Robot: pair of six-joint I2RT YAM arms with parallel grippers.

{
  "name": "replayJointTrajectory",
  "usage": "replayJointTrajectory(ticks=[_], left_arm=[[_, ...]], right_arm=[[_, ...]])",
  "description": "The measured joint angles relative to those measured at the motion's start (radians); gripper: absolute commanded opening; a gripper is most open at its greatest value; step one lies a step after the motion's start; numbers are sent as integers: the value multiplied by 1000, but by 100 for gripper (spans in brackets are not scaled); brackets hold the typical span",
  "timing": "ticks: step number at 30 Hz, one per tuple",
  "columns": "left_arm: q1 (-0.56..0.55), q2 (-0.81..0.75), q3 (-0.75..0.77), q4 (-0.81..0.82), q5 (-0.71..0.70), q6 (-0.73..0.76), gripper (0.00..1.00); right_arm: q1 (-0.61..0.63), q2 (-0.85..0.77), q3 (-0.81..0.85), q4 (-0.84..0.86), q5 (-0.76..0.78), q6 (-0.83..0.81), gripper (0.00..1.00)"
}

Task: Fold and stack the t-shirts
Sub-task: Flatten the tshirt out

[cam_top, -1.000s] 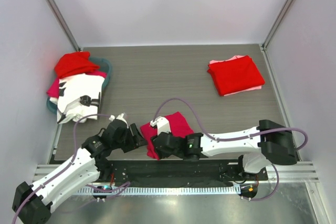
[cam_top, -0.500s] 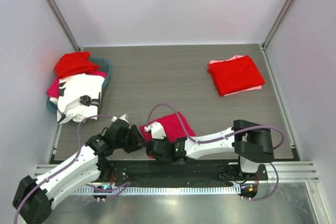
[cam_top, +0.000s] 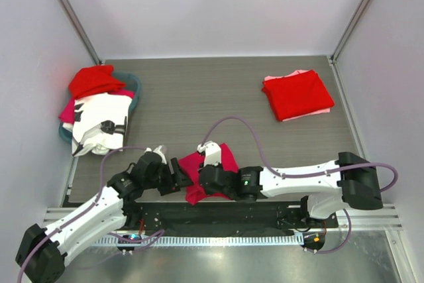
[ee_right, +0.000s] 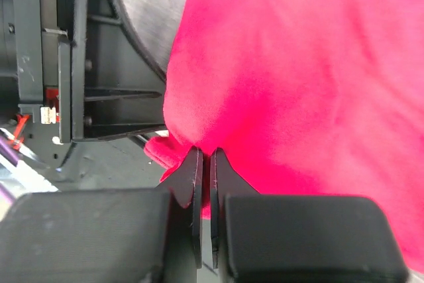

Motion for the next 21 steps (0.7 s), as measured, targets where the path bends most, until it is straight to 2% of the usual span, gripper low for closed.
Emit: replayJointTrajectory(ticks=[4, 9, 12, 16, 17, 19, 21], left_arm=[[0, 23, -10, 31, 18, -1, 70], [0, 127, -15, 114, 60, -20, 69], [-2, 183, -15, 182, 85, -35, 62], [-13, 246, -16, 237, 93, -53, 43], [-14, 262, -16, 249, 95, -57, 25], [-16, 283, -16, 264, 99, -65, 0], [-17, 289, -13, 263, 99, -57, 0]], right_arm=[[-26, -58, -35, 0, -4, 27, 1], [-59, -84, -60, 2, -19, 34, 1], [-77, -98, -82, 5, -32, 39, 1], [-109, -122, -120, 9, -35, 51, 1], [-123, -136, -135, 9, -36, 55, 1], [-158, -172, -161, 8, -40, 61, 1], [-214, -217, -182, 5, -54, 64, 1]])
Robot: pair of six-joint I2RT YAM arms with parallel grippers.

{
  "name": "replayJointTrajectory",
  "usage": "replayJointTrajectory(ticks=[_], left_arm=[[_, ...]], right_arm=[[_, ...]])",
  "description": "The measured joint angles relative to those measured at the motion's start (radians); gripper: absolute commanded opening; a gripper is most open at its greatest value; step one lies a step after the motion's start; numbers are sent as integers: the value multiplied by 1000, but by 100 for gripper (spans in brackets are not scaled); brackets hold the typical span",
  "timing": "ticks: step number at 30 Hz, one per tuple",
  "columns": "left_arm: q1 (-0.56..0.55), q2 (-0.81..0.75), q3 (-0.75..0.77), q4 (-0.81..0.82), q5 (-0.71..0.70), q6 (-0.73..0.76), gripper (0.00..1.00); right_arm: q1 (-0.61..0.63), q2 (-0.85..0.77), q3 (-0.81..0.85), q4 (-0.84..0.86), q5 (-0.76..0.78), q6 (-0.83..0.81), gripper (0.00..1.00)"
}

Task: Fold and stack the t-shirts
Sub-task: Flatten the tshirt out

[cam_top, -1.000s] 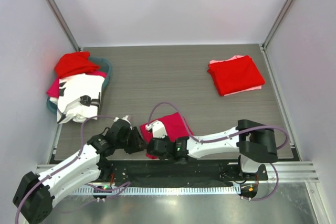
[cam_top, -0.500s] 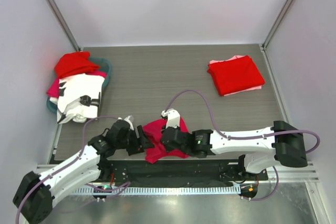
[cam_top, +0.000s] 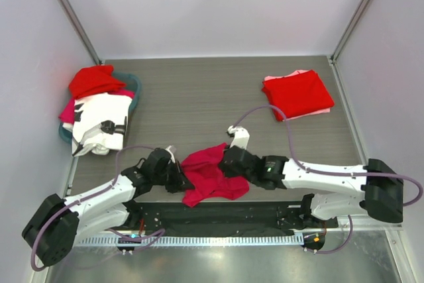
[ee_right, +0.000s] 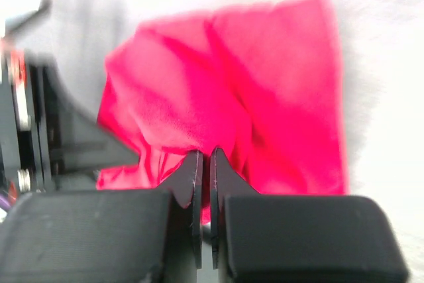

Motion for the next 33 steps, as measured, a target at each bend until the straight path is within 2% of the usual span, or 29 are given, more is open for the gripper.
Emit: replayJointTrajectory(ticks=[3, 7, 11, 12, 15, 20, 24, 30, 33], left_arm=[[0, -3, 65, -93, -45, 36, 0], [57, 1, 281, -280, -158, 147, 0], [282, 63, 466, -357, -153, 259, 0], [365, 92, 507, -374, -128, 280, 0], [515, 176, 617, -413, -55, 324, 0], [583, 276, 931, -536, 10, 402, 0], [585, 245, 1139, -591, 5, 459, 0], [586, 60, 1201, -724, -22, 505, 0], [586, -37, 1210, -793, -12, 508, 0]], right_arm=[[-112, -63, -4, -5, -23, -8, 1], [-315, -121, 18, -42, -42, -46, 1], [-527, -98, 106, -86, -87, -121, 1], [-579, -76, 145, -98, -111, -140, 1], [-690, -2, 280, -116, -224, -183, 1], [-805, 65, 491, -159, -397, -243, 1], [-837, 36, 581, -172, -481, -293, 1], [-837, -175, 507, -198, -634, -337, 2], [-837, -304, 446, -230, -693, -339, 17]])
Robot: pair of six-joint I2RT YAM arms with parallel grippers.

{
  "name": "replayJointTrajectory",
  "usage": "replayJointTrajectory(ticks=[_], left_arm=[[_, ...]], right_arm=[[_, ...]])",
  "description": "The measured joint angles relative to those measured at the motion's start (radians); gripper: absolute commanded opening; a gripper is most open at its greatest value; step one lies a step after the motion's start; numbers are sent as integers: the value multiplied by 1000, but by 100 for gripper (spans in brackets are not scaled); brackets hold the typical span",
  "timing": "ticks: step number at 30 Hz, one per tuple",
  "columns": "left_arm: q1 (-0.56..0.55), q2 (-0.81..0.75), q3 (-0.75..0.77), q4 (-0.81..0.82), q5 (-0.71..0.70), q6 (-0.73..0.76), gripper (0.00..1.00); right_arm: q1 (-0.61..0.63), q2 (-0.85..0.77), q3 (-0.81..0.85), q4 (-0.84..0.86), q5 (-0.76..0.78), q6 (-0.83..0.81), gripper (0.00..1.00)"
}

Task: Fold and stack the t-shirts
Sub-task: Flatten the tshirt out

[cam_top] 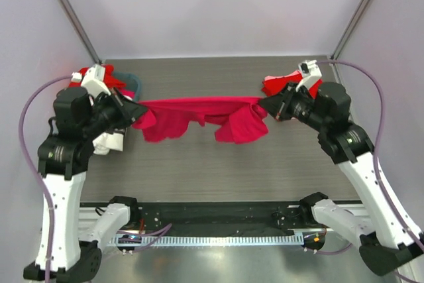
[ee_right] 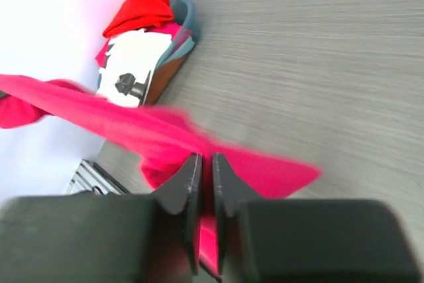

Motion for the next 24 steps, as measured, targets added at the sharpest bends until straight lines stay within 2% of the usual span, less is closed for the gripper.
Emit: replayJointTrajectory(ticks=[1, 3, 4, 7, 10, 14, 17, 18, 21, 24], left_arm=[[0, -28, 3, -15, 7, 0, 0], [11, -67, 3, -34, -5, 0, 0], [25, -85, 3, -41, -13, -1, 0], [42, -112, -21, -27, 9, -5, 0], [42, -79, -110, -18, 23, -5, 0], [43, 10, -193, -20, 5, -2, 0], [44, 56, -201, -27, -21, 8, 0], [44, 56, -200, -27, -31, 15, 0], [44, 50, -188, -29, -60, 23, 0], [44, 49, -176, -32, -100, 25, 0]], right_arm=[[0, -35, -16, -10, -10, 1, 30], [-14, -80, -46, -43, 17, -8, 44], [-31, -98, -64, -61, 24, -15, 57], [-55, -89, -134, -89, 0, -25, 66], [-47, -48, -277, -80, -79, -21, 73], [15, -25, -439, -111, -126, -20, 75], [122, -27, -476, -111, -133, -23, 75], [159, -26, -483, -100, -129, -23, 73], [256, -1, -500, -48, -113, -10, 58], [344, 74, -517, 16, -87, 35, 57]])
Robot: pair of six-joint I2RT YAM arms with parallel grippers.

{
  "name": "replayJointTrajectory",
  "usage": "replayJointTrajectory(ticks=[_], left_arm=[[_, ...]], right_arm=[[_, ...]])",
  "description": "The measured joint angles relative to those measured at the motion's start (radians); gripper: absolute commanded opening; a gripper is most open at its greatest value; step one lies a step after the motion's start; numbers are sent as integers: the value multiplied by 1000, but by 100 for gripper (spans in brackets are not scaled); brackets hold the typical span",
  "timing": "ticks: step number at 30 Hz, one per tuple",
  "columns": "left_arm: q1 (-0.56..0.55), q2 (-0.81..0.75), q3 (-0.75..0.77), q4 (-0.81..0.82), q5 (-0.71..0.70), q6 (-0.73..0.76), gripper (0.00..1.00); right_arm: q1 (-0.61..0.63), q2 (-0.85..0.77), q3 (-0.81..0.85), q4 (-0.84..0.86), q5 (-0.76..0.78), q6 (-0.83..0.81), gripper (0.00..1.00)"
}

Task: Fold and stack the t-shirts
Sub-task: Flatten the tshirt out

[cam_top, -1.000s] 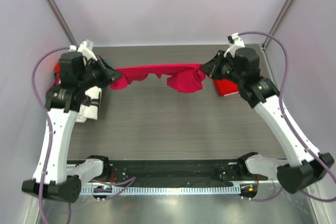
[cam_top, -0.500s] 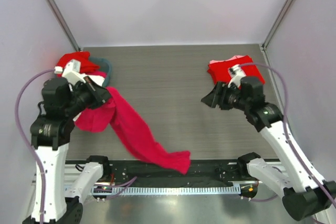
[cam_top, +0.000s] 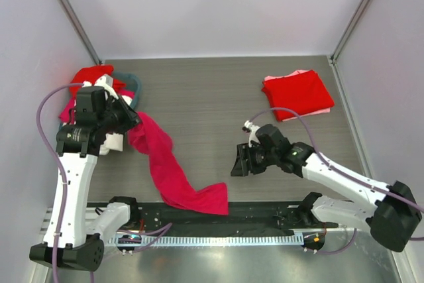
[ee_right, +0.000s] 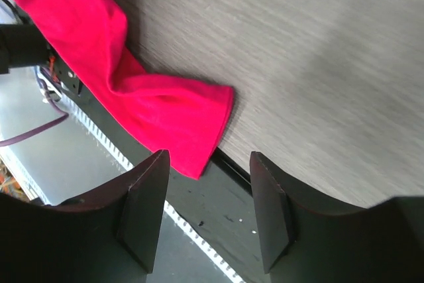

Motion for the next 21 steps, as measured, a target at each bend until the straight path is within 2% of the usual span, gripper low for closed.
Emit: replayJointTrajectory(ticks=[11, 21], left_arm=[[0, 12, 1, -34, -122, 34, 0], [0, 16, 2, -40, -167, 55, 0]], right_arm=[[307, 136, -103, 118, 124, 212, 56], [501, 244, -129, 231, 214, 393, 49]])
